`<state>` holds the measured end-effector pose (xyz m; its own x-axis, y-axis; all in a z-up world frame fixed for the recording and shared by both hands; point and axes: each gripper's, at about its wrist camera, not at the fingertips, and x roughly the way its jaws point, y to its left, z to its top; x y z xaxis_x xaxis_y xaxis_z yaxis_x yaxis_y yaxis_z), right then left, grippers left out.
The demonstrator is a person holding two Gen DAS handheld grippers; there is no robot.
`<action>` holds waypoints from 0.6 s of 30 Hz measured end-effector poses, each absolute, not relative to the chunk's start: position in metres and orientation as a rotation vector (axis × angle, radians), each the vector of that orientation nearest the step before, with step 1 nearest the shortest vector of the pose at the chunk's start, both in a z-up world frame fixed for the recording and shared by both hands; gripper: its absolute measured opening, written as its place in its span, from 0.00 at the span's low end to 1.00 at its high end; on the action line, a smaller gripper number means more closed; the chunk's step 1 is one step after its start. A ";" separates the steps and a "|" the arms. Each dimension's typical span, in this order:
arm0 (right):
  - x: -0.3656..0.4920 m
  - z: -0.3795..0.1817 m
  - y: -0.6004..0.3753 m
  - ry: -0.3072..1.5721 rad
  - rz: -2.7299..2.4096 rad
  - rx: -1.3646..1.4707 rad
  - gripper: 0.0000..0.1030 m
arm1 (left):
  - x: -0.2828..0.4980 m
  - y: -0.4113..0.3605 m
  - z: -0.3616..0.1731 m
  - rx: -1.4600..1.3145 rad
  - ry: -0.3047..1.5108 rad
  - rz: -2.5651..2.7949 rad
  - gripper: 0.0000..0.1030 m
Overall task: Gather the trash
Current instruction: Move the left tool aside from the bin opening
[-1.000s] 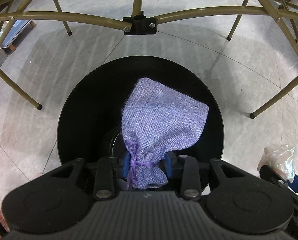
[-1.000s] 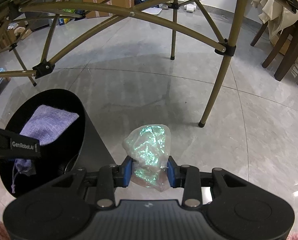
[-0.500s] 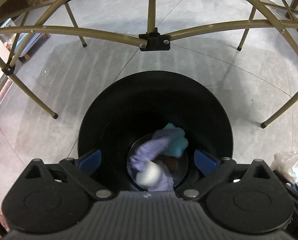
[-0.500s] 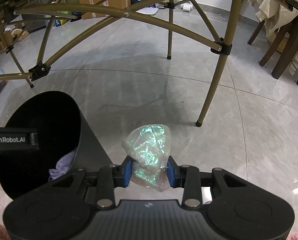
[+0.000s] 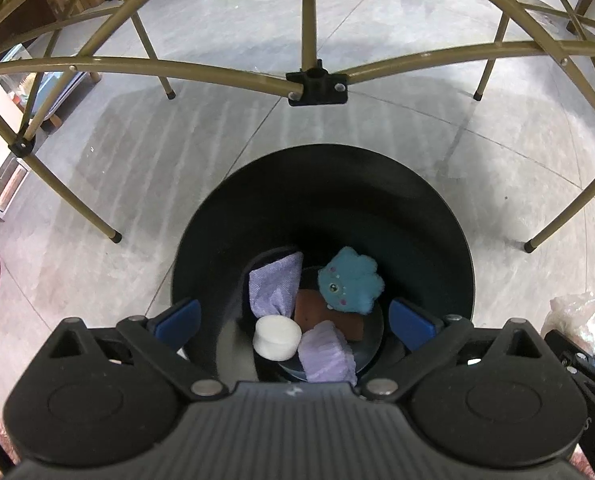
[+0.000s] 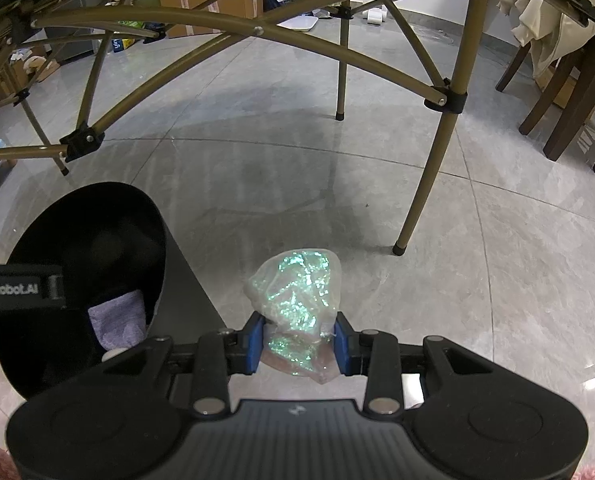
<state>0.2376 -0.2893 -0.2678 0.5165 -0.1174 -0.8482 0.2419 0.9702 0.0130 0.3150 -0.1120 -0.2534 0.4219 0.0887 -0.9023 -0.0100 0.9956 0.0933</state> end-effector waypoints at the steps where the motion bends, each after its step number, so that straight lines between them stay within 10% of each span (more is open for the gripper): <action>1: 0.237 -0.267 -0.289 1.005 -0.215 0.135 0.33 | 0.315 -0.110 -0.252 0.076 1.130 0.063 1.00; 18: 0.248 -0.245 -0.247 0.958 -0.115 0.111 0.33 | 0.308 -0.060 -0.225 0.062 1.054 0.143 1.00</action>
